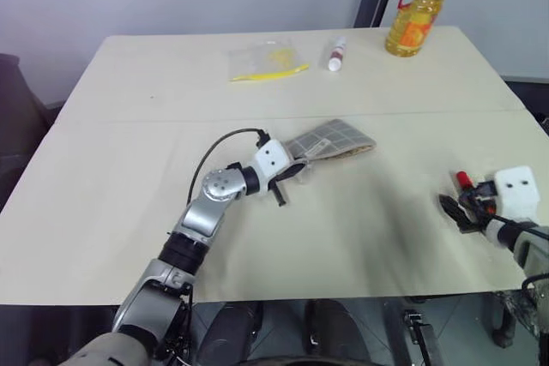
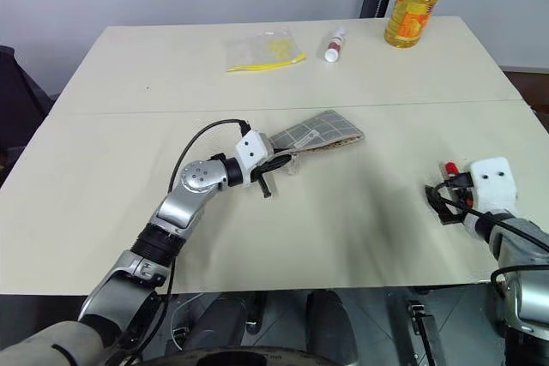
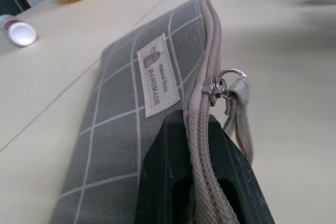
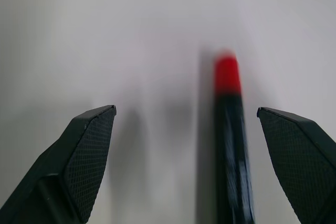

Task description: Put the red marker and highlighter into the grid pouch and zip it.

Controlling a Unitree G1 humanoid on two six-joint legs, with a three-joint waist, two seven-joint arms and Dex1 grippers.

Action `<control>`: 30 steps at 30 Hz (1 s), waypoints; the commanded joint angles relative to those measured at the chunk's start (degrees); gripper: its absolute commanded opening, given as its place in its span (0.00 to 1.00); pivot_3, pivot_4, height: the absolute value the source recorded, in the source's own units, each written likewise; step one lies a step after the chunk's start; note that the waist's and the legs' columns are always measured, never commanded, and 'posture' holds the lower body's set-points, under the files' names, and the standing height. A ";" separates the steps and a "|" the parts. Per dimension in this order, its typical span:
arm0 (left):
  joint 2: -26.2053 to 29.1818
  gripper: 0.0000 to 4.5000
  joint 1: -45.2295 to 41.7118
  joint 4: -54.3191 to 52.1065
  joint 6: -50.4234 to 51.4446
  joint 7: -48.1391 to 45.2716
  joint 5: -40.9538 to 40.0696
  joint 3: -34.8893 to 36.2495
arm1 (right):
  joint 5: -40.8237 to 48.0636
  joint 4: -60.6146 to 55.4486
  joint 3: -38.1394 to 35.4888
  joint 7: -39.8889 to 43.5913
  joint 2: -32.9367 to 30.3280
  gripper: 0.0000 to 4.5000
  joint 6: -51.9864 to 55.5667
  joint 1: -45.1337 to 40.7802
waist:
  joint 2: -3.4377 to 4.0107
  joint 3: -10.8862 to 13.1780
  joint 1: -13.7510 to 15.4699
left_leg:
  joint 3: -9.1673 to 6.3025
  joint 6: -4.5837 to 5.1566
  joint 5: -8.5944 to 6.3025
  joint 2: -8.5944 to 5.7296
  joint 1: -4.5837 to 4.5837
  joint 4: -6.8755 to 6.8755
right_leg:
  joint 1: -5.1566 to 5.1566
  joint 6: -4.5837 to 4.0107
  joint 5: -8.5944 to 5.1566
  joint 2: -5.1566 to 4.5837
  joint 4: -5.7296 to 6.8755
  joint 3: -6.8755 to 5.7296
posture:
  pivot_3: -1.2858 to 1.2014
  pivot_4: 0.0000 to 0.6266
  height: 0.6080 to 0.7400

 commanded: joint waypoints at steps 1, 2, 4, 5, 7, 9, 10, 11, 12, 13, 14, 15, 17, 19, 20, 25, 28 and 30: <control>-0.80 0.00 -1.35 -0.22 -1.53 0.17 -0.20 0.26 | 1.61 -0.27 -3.21 -2.32 2.15 0.99 3.06 0.62 | 0.01 0.00 0.08 | -0.01 0.00 0.00 0.00 0.01 0.00 | 0.02 0.00 0.00 0.00 0.00 0.00 | 0.52 0.24 1.00; -0.88 0.00 -1.37 -0.13 -1.58 0.19 -0.19 0.30 | 2.31 0.13 -3.92 -2.66 2.90 0.94 3.81 0.35 | 0.01 0.00 0.09 | 0.00 0.00 0.00 -0.01 0.01 0.01 | 0.02 0.00 0.00 0.00 0.00 0.00 | 0.52 0.24 1.00; -0.93 0.00 -1.32 -0.19 -1.60 0.19 -0.23 0.42 | 4.05 0.51 -5.35 -3.11 4.17 0.81 5.32 -0.29 | 0.00 0.00 0.09 | 0.00 0.00 0.00 -0.02 0.03 0.02 | 0.07 0.00 0.00 0.00 -0.01 0.00 | 0.52 0.24 1.00; -0.95 0.00 -1.24 -0.35 -1.53 0.23 -0.37 0.58 | 4.77 0.76 -5.86 -3.27 4.57 0.70 5.81 -0.63 | 0.00 0.00 0.09 | 0.00 0.00 0.00 -0.02 0.04 0.02 | 0.09 0.00 0.00 -0.01 -0.02 0.00 | 0.52 0.24 1.00; -1.01 0.00 -1.05 -0.83 -1.12 0.45 -0.75 1.03 | 5.78 1.56 -6.73 -3.79 5.08 0.48 6.43 -1.52 | 0.00 0.00 0.07 | 0.00 0.01 0.00 -0.02 0.08 0.02 | 0.13 -0.01 0.00 0.00 -0.03 0.00 | 0.52 0.24 1.00; -1.05 0.00 -0.95 -1.20 -0.71 0.67 -1.08 1.43 | 5.80 2.35 -6.36 -3.97 4.42 0.24 5.86 -1.90 | 0.01 -0.01 0.06 | 0.00 0.01 0.00 -0.02 0.14 0.01 | 0.19 -0.01 -0.01 -0.01 -0.03 0.00 | 0.52 0.24 1.00; -1.10 0.00 -0.89 -1.38 -0.48 0.84 -1.27 1.68 | 5.88 2.61 -5.91 -3.88 3.99 0.14 5.45 -2.26 | 0.00 0.00 0.06 | 0.00 0.01 0.00 -0.02 0.17 0.01 | 0.22 -0.01 -0.01 -0.01 -0.03 0.00 | 0.52 0.24 1.00; -1.11 0.00 -0.82 -1.58 -0.26 0.96 -1.43 1.89 | 5.88 2.54 -5.25 -3.71 3.49 0.07 5.03 -2.69 | 0.00 0.00 0.06 | 0.00 0.01 0.00 -0.02 0.19 0.01 | 0.25 -0.01 -0.01 0.00 -0.03 0.00 | 0.52 0.24 1.00; -1.08 0.00 -0.77 -1.80 -0.09 1.01 -1.59 2.08 | 5.57 2.16 -4.18 -3.37 2.75 0.07 4.10 -3.07 | 0.00 0.00 0.05 | 0.00 0.01 0.00 -0.02 0.20 0.01 | 0.25 -0.01 -0.01 0.00 -0.03 -0.01 | 0.52 0.24 1.00; -1.08 0.00 -0.70 -2.01 0.14 1.07 -1.84 2.32 | 5.23 1.18 -2.53 -2.47 1.66 0.07 2.92 -3.24 | 0.01 0.00 0.04 | 0.00 0.01 0.00 -0.02 0.20 0.01 | 0.25 -0.01 -0.01 0.00 -0.03 -0.01 | 0.52 0.24 1.00; -1.07 0.00 -0.66 -2.22 0.46 1.12 -2.14 2.60 | 4.32 -0.67 0.33 -0.98 -0.31 0.07 1.27 -2.94 | 0.03 0.00 -0.02 | 0.00 0.01 0.00 -0.02 0.20 0.01 | 0.24 -0.01 -0.01 0.00 -0.03 -0.01 | 0.52 0.24 1.00; -1.08 0.00 -0.62 -2.40 0.73 1.08 -2.43 2.83 | 2.76 -2.52 3.62 0.41 -2.71 0.07 -0.79 -2.29 | 0.04 -0.01 -0.19 | 0.01 0.01 0.00 -0.02 0.20 0.01 | 0.23 -0.01 -0.01 0.00 -0.03 -0.01 | 0.52 0.24 1.00; -1.00 0.00 -0.61 -2.60 1.01 0.90 -2.67 3.02 | 0.63 -5.51 8.97 3.15 -6.72 0.07 -4.71 -1.59 | 0.11 -0.02 -0.30 | 0.03 0.01 0.00 -0.01 0.20 -0.02 | 0.21 0.00 -0.01 0.00 -0.03 -0.01 | 0.52 0.24 1.00; -0.75 0.00 -0.58 -2.79 1.13 0.90 -2.51 3.06 | 1.58 -8.52 11.33 5.86 -8.58 0.07 -7.39 -2.18 | 0.04 0.02 -0.31 | 0.02 0.01 0.00 0.02 0.21 -0.03 | 0.22 0.02 -0.01 0.03 -0.03 -0.02 | 0.52 0.24 1.00; -0.68 0.00 -0.64 -2.84 1.23 0.91 -2.52 3.14 | 2.58 -10.06 11.97 7.14 -9.09 0.07 -8.29 -2.95 | 0.03 0.03 -0.21 | 0.01 0.00 -0.01 0.04 0.21 -0.03 | 0.23 0.03 -0.01 0.04 -0.04 -0.04 | 0.52 0.24 1.00; -0.47 0.00 -0.53 -3.69 1.62 0.64 -2.82 3.28 | 3.22 -12.31 13.98 9.12 -11.29 0.07 -8.16 -6.39 | 0.00 0.04 0.05 | 0.02 0.01 -0.01 0.03 0.19 0.01 | 0.28 0.02 -0.01 0.04 -0.14 -0.03 | 0.52 0.24 1.00; -0.41 0.00 -0.37 -4.35 1.93 0.52 -2.93 3.24 | 2.01 -12.28 16.15 9.70 -12.96 0.07 -8.62 -7.71 | -0.02 0.05 0.14 | 0.01 0.03 -0.02 0.03 0.19 0.02 | 0.32 0.01 -0.01 0.03 -0.23 -0.04 | 0.52 0.24 1.00; -0.36 0.00 -0.31 -4.54 1.97 0.50 -2.92 3.13 | 1.98 -11.96 17.11 9.84 -13.17 0.07 -8.71 -8.65 | -0.01 0.05 0.12 | 0.01 0.04 -0.04 0.04 0.19 0.00 | 0.32 0.01 -0.01 0.03 -0.26 -0.03 | 0.52 0.24 1.00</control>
